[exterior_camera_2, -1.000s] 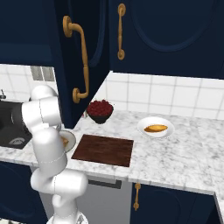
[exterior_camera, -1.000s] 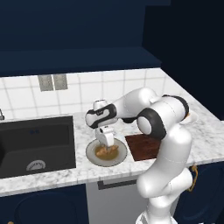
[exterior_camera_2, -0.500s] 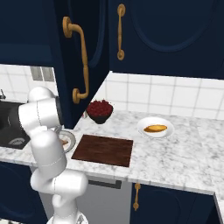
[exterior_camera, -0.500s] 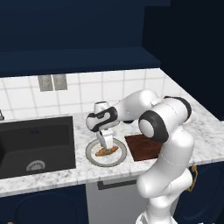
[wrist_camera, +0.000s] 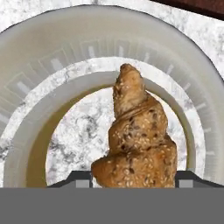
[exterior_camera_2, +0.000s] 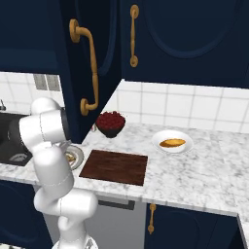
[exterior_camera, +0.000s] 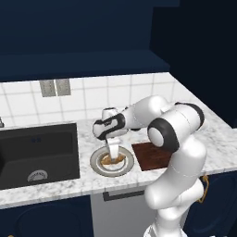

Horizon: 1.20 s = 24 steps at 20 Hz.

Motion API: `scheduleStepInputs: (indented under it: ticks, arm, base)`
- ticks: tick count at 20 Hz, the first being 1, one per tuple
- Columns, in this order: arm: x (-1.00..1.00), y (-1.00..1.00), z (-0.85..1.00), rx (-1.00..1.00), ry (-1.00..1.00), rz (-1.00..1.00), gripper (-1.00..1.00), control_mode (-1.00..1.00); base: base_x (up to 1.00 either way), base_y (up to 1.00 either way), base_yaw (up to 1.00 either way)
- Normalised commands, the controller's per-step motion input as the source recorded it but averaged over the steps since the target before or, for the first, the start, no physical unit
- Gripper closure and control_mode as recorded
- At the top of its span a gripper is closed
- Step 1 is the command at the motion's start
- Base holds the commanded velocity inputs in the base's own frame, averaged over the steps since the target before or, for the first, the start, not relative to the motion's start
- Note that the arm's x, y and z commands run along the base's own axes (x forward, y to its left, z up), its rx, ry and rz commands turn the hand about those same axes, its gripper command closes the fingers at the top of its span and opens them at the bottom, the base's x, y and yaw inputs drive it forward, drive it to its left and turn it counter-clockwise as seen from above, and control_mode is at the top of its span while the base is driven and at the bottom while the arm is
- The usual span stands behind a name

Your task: From the different types of pastries on the counter, select a croissant and place it on the cutting board. Then retrieve a jar of jam from the cabinet and place it alongside the croissant on the cutting board.

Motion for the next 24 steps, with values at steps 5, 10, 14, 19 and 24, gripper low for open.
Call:
scheduleStepInputs:
  ticks: [5,10,14,19,24]
  arm:
    - [-0.19,0.0,0.04,0.01,-0.18,-0.1,1.0,-1.0]
    - [-0.15,0.0,0.08,0.0,-0.19,-0.07,1.0,-1.0]
    - [0.17,-0.05,0.02,0.01,-0.02,-0.01,1.0,-1.0]
    - [0.4,0.0,0.53,0.04,0.08,-0.05,1.0,-1.0]
    - [0.01,-0.04,0.87,0.05,0.03,-0.11,1.0,-1.0]
  base:
    - [0.0,0.0,0.0]
    - [0.0,0.0,0.0]
    - [0.0,0.0,0.0]
    - [0.0,0.0,0.0]
    - [0.0,0.0,0.0]
